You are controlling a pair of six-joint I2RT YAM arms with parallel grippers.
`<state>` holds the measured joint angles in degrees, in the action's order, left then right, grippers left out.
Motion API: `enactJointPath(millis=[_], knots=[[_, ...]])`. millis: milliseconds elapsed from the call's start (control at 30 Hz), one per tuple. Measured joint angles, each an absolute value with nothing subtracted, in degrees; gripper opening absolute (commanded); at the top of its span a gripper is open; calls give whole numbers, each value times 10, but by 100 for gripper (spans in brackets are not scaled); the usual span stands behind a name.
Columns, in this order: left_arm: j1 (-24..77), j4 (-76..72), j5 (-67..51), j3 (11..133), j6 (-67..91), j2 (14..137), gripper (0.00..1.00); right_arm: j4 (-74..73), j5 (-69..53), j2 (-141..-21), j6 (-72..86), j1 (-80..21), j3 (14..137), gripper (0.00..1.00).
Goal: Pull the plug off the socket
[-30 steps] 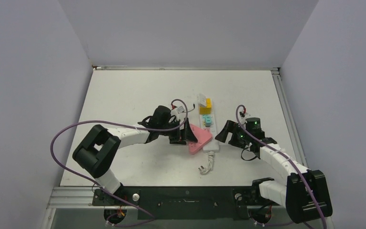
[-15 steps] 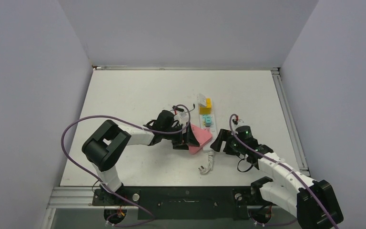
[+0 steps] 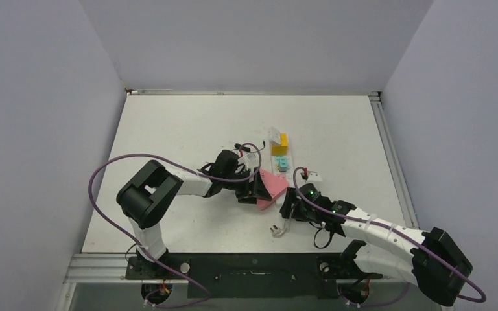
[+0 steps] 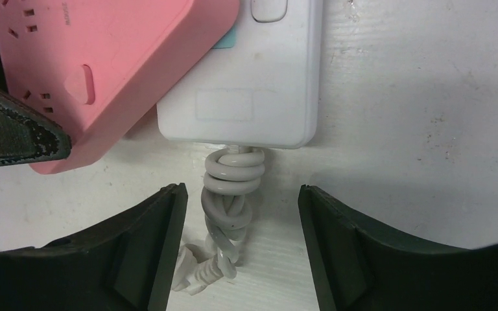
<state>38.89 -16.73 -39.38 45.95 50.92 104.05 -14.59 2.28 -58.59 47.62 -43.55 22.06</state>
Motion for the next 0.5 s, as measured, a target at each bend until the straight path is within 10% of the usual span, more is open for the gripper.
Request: enactJointPath(millis=[500], knots=[[389,-165,-396,463,509,1041,71,-142,114,-674,505,-491,256,43]])
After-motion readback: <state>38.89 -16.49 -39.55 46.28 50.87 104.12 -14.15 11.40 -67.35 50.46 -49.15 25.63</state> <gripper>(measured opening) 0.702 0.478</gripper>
